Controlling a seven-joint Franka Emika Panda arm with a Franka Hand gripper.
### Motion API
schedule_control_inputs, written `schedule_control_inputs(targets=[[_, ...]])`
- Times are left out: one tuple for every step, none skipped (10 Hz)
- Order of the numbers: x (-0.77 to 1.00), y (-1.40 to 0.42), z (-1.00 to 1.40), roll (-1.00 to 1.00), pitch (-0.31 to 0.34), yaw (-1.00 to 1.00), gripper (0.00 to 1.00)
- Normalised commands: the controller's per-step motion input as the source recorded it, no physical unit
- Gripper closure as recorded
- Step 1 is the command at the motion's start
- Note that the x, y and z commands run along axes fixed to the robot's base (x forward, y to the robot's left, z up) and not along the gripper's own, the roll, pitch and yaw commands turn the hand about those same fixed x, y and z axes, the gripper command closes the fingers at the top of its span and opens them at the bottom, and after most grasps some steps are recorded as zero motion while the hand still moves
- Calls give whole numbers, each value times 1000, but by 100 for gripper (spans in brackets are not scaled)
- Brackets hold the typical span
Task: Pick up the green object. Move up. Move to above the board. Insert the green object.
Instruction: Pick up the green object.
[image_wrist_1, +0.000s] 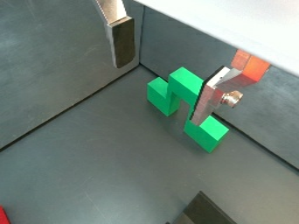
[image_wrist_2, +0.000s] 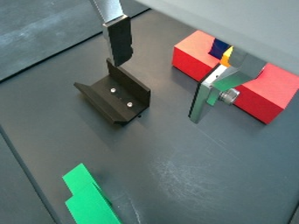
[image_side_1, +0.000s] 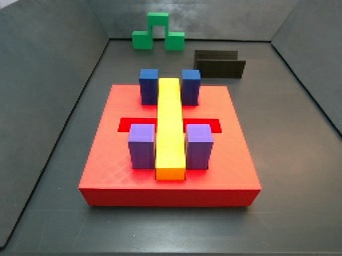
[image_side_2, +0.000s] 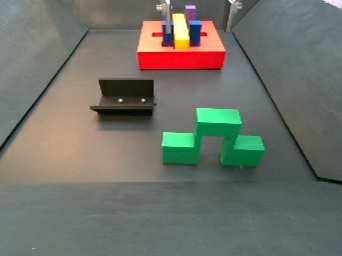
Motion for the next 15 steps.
schedule_control_inputs(targets=[[26,123,-23,0,0,174,0],[231,374,0,30,0,380,0],[286,466,0,31,0,443,0],[271,500,0,16,0,411,0],[211,557,0,0,41,223,0],[297,669,0,0,146,0,0],[309,774,0,1,206,0,0],[317,751,0,96,269,-83,0],[303,626,-23,14,273,-289,0],[317,574,-103,0,196,-374,0],[346,554,-226,0,153,-406,0],[329,546,-211,-39,133,-371,0],[191,389,-306,-53,140,-323,0],[0,169,-414,-87,104,-269,0],[-191,0,-609,-79,79,-263,0]])
